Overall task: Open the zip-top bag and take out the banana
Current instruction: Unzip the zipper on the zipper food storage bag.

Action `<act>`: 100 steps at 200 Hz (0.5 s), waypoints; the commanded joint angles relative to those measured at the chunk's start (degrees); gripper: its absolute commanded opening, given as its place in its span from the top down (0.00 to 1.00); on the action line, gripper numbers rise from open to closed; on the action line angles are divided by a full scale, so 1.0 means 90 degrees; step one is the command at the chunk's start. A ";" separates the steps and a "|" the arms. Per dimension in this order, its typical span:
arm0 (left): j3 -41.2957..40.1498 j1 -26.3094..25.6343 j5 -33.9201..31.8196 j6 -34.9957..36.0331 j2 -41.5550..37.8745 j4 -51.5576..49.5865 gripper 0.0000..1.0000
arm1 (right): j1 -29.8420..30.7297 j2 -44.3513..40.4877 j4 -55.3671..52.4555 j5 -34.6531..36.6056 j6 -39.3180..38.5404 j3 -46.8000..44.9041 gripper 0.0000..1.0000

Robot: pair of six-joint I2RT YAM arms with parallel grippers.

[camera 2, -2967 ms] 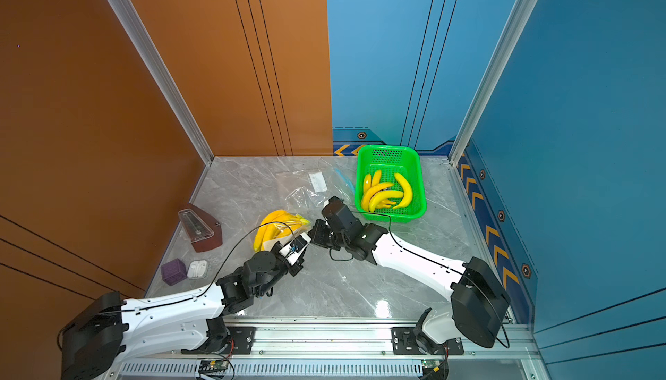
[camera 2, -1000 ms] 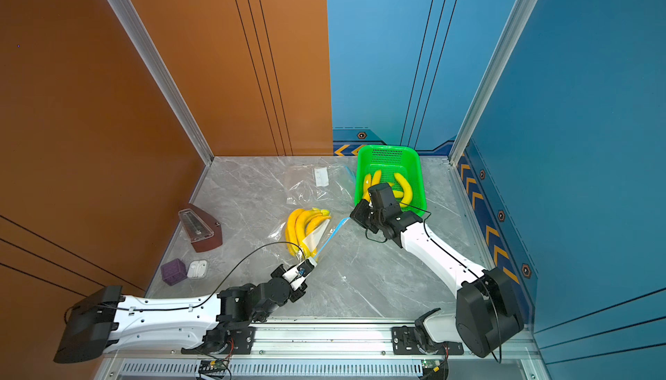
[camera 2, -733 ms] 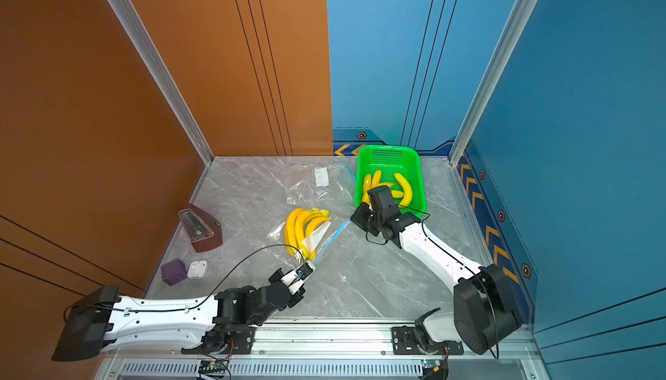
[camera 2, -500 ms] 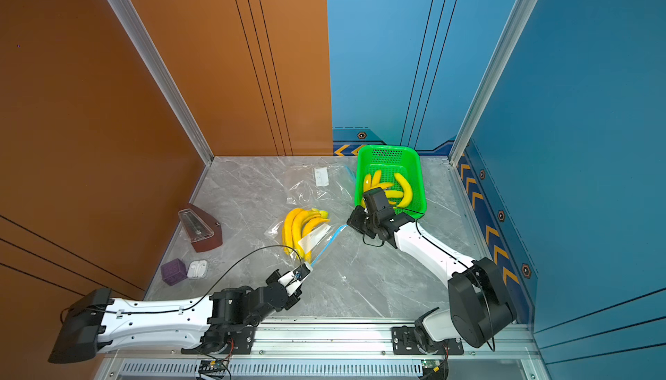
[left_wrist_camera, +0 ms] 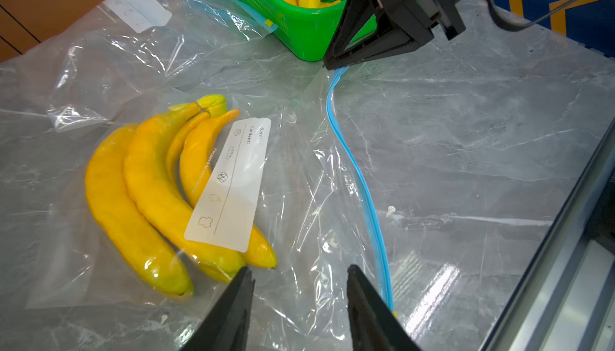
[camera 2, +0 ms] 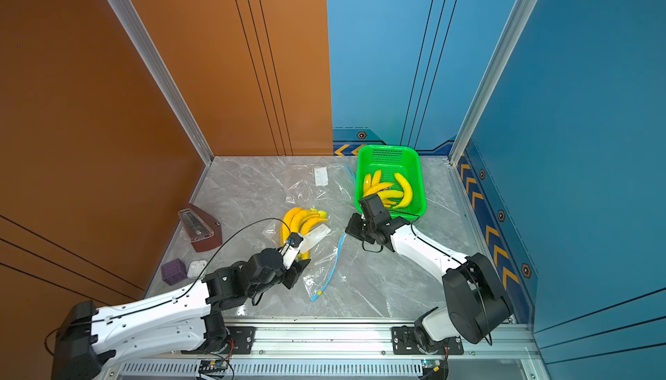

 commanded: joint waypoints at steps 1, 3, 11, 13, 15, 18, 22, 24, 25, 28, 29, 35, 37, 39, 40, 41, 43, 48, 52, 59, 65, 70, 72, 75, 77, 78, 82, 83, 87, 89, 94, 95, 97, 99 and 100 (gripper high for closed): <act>0.0477 -0.0195 0.0633 -0.0104 0.0847 -0.0180 0.42 | 0.0121 -0.0144 0.0101 0.0137 -0.0253 -0.0149 1.00; 0.0522 -0.0221 0.0610 -0.0111 0.0923 -0.0176 0.41 | 0.0123 -0.0150 0.0104 0.0152 -0.0255 -0.0158 1.00; 0.0693 -0.0338 0.0538 -0.0086 0.1254 -0.0174 0.35 | 0.0141 -0.0189 0.0118 0.0163 -0.0273 -0.0191 1.00; 0.0735 -0.0374 0.0493 -0.0080 0.1344 -0.0174 0.33 | 0.0140 -0.0205 0.0125 0.0178 -0.0281 -0.0198 1.00; 0.0775 -0.0405 0.0443 -0.0076 0.1416 -0.0174 0.32 | 0.0143 -0.0216 0.0132 0.0184 -0.0281 -0.0207 1.00; 0.0823 -0.0457 0.0362 -0.0066 0.1529 -0.0180 0.30 | 0.0152 -0.0228 0.0137 0.0200 -0.0284 -0.0232 1.00; 0.0896 -0.0513 0.0233 -0.0056 0.1674 -0.0184 0.29 | 0.0153 -0.0255 0.0159 0.0218 -0.0291 -0.0260 1.00; 0.0918 -0.0538 0.0153 -0.0055 0.1747 -0.0184 0.29 | 0.0153 -0.0273 0.0165 0.0230 -0.0293 -0.0274 1.00; 0.0926 -0.0543 0.0126 -0.0055 0.1769 -0.0184 0.28 | 0.0153 -0.0277 0.0171 0.0233 -0.0294 -0.0281 1.00; 0.0953 -0.0578 0.0027 -0.0055 0.1864 -0.0184 0.28 | 0.0159 -0.0290 0.0188 0.0243 -0.0294 -0.0307 1.00; 0.0963 -0.0588 -0.0001 -0.0060 0.1896 -0.0184 0.27 | 0.0161 -0.0300 0.0192 0.0249 -0.0289 -0.0312 1.00; 0.0999 -0.0607 -0.0176 -0.0110 0.2034 -0.0174 0.27 | 0.0155 -0.0345 0.0203 0.0272 -0.0291 -0.0360 1.00; 0.1007 -0.0598 -0.0237 -0.0140 0.2081 -0.0174 0.27 | 0.0151 -0.0359 0.0213 0.0276 -0.0288 -0.0372 1.00; 0.1011 -0.0598 -0.0289 -0.0169 0.2115 -0.0174 0.27 | 0.0150 -0.0365 0.0208 0.0282 -0.0293 -0.0388 1.00; 0.1017 -0.0598 -0.0310 -0.0185 0.2129 -0.0174 0.27 | 0.0152 -0.0377 0.0207 0.0278 -0.0293 -0.0392 1.00; 0.1020 -0.0598 -0.0331 -0.0198 0.2150 -0.0174 0.27 | 0.0153 -0.0383 0.0206 0.0281 -0.0294 -0.0399 1.00; 0.1024 -0.0591 -0.0361 -0.0220 0.2184 -0.0174 0.27 | 0.0148 -0.0395 0.0206 0.0290 -0.0294 -0.0411 1.00; 0.1041 -0.0582 -0.0412 -0.0260 0.2258 -0.0156 0.27 | 0.0152 -0.0432 0.0214 0.0302 -0.0310 -0.0454 1.00; 0.1044 -0.0556 -0.0430 -0.0277 0.2324 -0.0141 0.28 | 0.0153 -0.0466 0.0220 0.0319 -0.0306 -0.0480 1.00; 0.1072 -0.0524 -0.0444 -0.0295 0.2438 -0.0128 0.35 | 0.0141 -0.0504 0.0230 0.0357 -0.0322 -0.0541 1.00; 0.1100 -0.0479 -0.0423 -0.0315 0.2549 -0.0125 0.38 | 0.0138 -0.0537 0.0240 0.0379 -0.0327 -0.0592 1.00; 0.1124 -0.0441 -0.0379 -0.0328 0.2646 -0.0125 0.40 | 0.0137 -0.0546 0.0254 0.0398 -0.0342 -0.0626 1.00; 0.1128 -0.0424 -0.0363 -0.0336 0.2681 -0.0130 0.40 | 0.0142 -0.0548 0.0247 0.0405 -0.0345 -0.0637 1.00; 0.1147 -0.0407 -0.0336 -0.0338 0.2734 -0.0134 0.41 | 0.0143 -0.0547 0.0245 0.0409 -0.0348 -0.0657 1.00; 0.1149 -0.0396 -0.0323 -0.0345 0.2762 -0.0135 0.41 | 0.0143 -0.0551 0.0250 0.0403 -0.0344 -0.0664 1.00; 0.1154 -0.0390 -0.0308 -0.0347 0.2779 -0.0135 0.41 | 0.0144 -0.0548 0.0252 0.0402 -0.0343 -0.0671 1.00; 0.1159 -0.0370 -0.0281 -0.0356 0.2826 -0.0127 0.41 | 0.0139 -0.0548 0.0254 0.0390 -0.0351 -0.0697 1.00; 0.1159 -0.0362 -0.0282 -0.0362 0.2836 -0.0126 0.41 | 0.0141 -0.0547 0.0259 0.0390 -0.0352 -0.0698 1.00; 0.1147 -0.0346 -0.0279 -0.0381 0.2874 -0.0125 0.39 | 0.0142 -0.0551 0.0264 0.0384 -0.0345 -0.0713 1.00; 0.1149 -0.0332 -0.0275 -0.0393 0.2894 -0.0125 0.39 | 0.0143 -0.0554 0.0274 0.0379 -0.0343 -0.0719 1.00; 0.1129 -0.0310 -0.0251 -0.0416 0.2918 -0.0108 0.36 | 0.0136 -0.0552 0.0293 0.0374 -0.0351 -0.0751 1.00; 0.1124 -0.0308 -0.0243 -0.0416 0.2926 -0.0102 0.36 | 0.0140 -0.0554 0.0294 0.0373 -0.0347 -0.0754 1.00; 0.1121 -0.0301 -0.0212 -0.0416 0.2937 -0.0093 0.35 | 0.0138 -0.0550 0.0294 0.0372 -0.0346 -0.0761 1.00; 0.1113 -0.0284 -0.0195 -0.0416 0.2947 -0.0075 0.34 | 0.0142 -0.0552 0.0296 0.0371 -0.0344 -0.0768 1.00; 0.1112 -0.0285 -0.0175 -0.0421 0.2950 -0.0071 0.33 | 0.0143 -0.0553 0.0295 0.0371 -0.0343 -0.0772 1.00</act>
